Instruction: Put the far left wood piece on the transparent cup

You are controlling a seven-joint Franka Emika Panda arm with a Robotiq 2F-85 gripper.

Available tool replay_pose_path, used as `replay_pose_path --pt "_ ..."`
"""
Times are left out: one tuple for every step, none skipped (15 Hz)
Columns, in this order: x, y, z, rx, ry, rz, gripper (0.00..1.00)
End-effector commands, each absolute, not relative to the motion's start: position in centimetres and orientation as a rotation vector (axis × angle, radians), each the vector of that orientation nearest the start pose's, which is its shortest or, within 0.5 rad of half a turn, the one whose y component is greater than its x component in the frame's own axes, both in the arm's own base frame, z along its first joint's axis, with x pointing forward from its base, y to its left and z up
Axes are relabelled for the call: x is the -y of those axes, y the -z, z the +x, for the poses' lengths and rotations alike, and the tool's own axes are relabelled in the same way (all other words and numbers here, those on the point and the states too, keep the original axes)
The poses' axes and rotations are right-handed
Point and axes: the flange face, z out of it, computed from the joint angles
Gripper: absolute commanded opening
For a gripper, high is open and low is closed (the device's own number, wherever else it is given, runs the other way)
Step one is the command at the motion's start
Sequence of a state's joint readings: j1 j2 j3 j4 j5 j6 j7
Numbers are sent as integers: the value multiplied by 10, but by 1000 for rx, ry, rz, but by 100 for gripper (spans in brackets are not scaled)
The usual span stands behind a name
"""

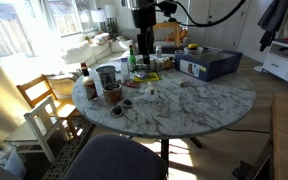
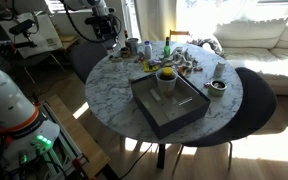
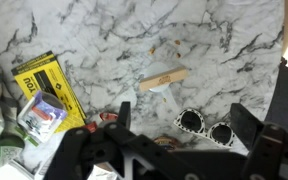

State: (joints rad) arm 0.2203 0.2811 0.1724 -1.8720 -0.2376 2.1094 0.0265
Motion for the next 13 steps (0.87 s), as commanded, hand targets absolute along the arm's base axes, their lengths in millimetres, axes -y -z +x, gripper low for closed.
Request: replay_pose_path --pt "-205 -379 516 517 20 -3284 100" --pt "-198 -381 502 404 32 -3291 100" --pt "-193 -384 489 318 43 -3302 100" --pt "-184 -387 478 237 63 -3315 100" --pt "-175 -389 465 151 75 -3322 100" --pt "-167 -391 453 79 88 -3337 100" --pt "-158 -393 443 38 87 -3346 100" --pt "-146 -394 435 -8 93 -3354 100" --pt "-135 -394 430 95 115 -3374 100" --pt "-128 -395 425 252 141 -3381 100" --pt "-149 -396 447 128 72 -3373 100" --pt "-141 -397 441 169 89 -3375 100" --pt "-135 -397 437 191 100 -3376 100"
